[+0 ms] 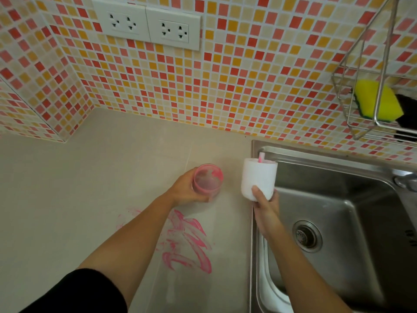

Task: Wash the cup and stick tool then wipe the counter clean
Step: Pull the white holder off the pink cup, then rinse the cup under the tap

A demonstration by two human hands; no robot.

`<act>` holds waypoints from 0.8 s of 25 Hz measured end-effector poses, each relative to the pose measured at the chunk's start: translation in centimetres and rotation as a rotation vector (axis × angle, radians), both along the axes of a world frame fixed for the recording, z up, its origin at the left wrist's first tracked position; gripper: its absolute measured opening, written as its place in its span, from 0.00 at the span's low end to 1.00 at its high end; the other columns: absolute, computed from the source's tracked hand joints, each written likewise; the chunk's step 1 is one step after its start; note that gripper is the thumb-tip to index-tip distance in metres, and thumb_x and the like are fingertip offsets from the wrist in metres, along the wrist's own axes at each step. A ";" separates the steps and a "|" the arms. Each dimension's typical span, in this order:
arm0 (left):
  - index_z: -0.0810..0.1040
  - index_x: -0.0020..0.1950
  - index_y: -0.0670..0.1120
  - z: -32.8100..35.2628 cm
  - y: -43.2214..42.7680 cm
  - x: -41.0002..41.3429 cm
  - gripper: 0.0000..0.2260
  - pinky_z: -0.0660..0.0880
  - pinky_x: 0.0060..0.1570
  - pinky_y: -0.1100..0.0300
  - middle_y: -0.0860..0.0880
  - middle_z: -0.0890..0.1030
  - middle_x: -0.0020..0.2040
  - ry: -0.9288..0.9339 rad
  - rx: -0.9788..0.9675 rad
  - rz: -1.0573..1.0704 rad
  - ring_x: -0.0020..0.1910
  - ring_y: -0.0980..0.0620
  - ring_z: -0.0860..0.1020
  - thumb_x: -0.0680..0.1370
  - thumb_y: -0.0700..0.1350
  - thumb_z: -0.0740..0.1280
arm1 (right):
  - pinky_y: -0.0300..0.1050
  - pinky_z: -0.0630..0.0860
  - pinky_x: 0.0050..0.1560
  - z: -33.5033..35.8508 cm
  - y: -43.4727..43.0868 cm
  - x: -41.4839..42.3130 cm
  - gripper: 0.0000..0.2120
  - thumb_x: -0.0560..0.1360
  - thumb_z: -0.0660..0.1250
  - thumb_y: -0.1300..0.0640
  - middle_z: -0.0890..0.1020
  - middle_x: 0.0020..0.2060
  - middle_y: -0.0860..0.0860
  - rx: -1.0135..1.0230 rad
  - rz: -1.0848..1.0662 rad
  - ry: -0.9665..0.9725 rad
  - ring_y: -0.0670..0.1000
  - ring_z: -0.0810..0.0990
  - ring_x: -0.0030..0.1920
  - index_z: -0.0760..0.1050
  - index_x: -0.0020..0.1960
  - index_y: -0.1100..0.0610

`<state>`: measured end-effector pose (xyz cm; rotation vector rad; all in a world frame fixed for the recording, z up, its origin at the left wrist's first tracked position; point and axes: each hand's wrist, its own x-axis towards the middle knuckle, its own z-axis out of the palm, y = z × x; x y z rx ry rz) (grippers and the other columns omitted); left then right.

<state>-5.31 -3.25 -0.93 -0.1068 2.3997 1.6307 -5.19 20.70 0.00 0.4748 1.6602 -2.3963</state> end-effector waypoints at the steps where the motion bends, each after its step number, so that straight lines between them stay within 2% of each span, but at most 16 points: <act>1: 0.72 0.64 0.53 0.0 -0.4 0.2 0.36 0.73 0.57 0.63 0.56 0.78 0.58 -0.004 0.003 0.011 0.57 0.61 0.75 0.59 0.40 0.80 | 0.47 0.75 0.54 0.0 -0.4 0.0 0.45 0.48 0.82 0.49 0.76 0.55 0.51 0.086 0.021 0.036 0.50 0.77 0.54 0.64 0.60 0.52; 4: 0.72 0.64 0.53 0.2 -1.4 0.8 0.36 0.72 0.54 0.68 0.58 0.78 0.57 -0.008 0.007 0.051 0.56 0.67 0.75 0.59 0.39 0.80 | 0.39 0.78 0.49 -0.7 -1.5 -0.4 0.39 0.55 0.81 0.59 0.79 0.55 0.50 0.338 0.185 0.157 0.46 0.79 0.53 0.68 0.62 0.52; 8: 0.72 0.63 0.56 0.3 -1.9 1.1 0.36 0.71 0.49 0.75 0.60 0.79 0.56 -0.033 -0.003 0.074 0.53 0.69 0.76 0.59 0.40 0.80 | 0.29 0.75 0.47 -1.7 -2.9 -0.6 0.39 0.55 0.82 0.60 0.80 0.55 0.48 0.525 0.306 0.222 0.43 0.79 0.53 0.70 0.63 0.54; 9: 0.72 0.63 0.57 0.2 -1.9 1.2 0.36 0.71 0.49 0.75 0.60 0.79 0.56 -0.036 -0.004 0.074 0.53 0.70 0.76 0.59 0.39 0.80 | 0.31 0.75 0.50 -2.0 -3.0 -0.9 0.40 0.55 0.83 0.60 0.79 0.56 0.48 0.549 0.319 0.230 0.44 0.79 0.54 0.70 0.63 0.53; 12: 0.72 0.63 0.56 0.1 -1.7 1.2 0.36 0.71 0.47 0.76 0.60 0.79 0.55 -0.042 -0.004 0.083 0.53 0.69 0.75 0.60 0.37 0.79 | 0.44 0.76 0.58 -2.9 -2.9 -1.5 0.43 0.53 0.83 0.55 0.79 0.57 0.49 0.589 0.359 0.234 0.47 0.79 0.57 0.69 0.64 0.53; 13: 0.72 0.63 0.56 0.2 -1.7 1.2 0.35 0.71 0.47 0.76 0.60 0.78 0.55 -0.042 -0.004 0.085 0.53 0.69 0.75 0.60 0.37 0.79 | 0.45 0.76 0.58 -2.9 -2.9 -1.6 0.43 0.53 0.83 0.55 0.79 0.57 0.49 0.601 0.372 0.243 0.47 0.78 0.57 0.69 0.64 0.53; 17: 0.71 0.64 0.55 0.5 -1.9 1.6 0.35 0.71 0.48 0.73 0.56 0.78 0.57 -0.036 -0.011 0.099 0.55 0.61 0.76 0.61 0.37 0.79 | 0.39 0.73 0.58 -2.7 -2.7 -1.4 0.46 0.53 0.82 0.61 0.76 0.61 0.49 0.659 0.413 0.275 0.47 0.76 0.60 0.65 0.66 0.53; 20: 0.71 0.64 0.53 2.1 -2.4 2.5 0.34 0.72 0.46 0.70 0.54 0.76 0.58 0.007 -0.014 0.158 0.56 0.55 0.75 0.62 0.36 0.79 | 0.31 0.65 0.56 -2.1 -1.1 -0.5 0.40 0.61 0.74 0.67 0.72 0.63 0.52 0.846 0.485 0.341 0.52 0.72 0.63 0.63 0.69 0.55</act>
